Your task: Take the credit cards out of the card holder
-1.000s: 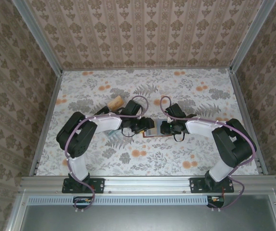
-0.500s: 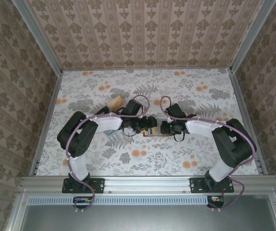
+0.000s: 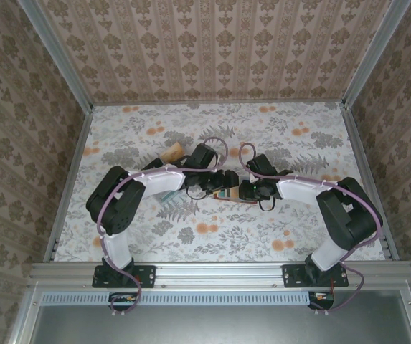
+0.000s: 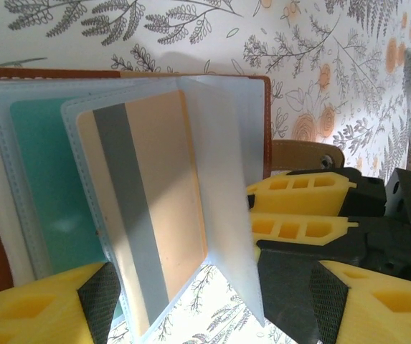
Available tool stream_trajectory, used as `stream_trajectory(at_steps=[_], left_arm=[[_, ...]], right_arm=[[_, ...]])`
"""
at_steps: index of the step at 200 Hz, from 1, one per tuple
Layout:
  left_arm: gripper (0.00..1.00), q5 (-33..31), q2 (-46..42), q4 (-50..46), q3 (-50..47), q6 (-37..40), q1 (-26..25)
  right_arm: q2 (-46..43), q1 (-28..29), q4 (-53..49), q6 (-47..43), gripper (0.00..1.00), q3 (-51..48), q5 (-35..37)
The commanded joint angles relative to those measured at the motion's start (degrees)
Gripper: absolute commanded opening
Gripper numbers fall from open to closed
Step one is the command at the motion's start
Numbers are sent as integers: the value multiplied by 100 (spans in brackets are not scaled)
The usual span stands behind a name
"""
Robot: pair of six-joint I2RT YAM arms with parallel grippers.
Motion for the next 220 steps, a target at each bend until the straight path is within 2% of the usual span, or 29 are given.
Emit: stream_trajectory(at_steps=[1, 25, 46, 105, 162, 220], left_arm=[[74, 68, -125, -112, 149, 141, -90], [73, 67, -108, -114, 127, 142, -90], [73, 69, -90, -90, 118, 130, -86], [72, 146, -5, 6, 145, 91, -108], [69, 378, 43, 302, 229, 86, -153], [68, 744, 641, 522, 1006, -79, -304]], right_arm=[[-229, 16, -308, -9, 30, -66, 229], [-558, -38, -497, -49, 39, -39, 474], [-854, -110, -649, -86, 42, -55, 671], [-1001, -256, -772, -143, 42, -119, 749], [-916, -468, -810, 135, 37, -391, 1031], [-1633, -539, -832, 202, 38, -596, 1130]])
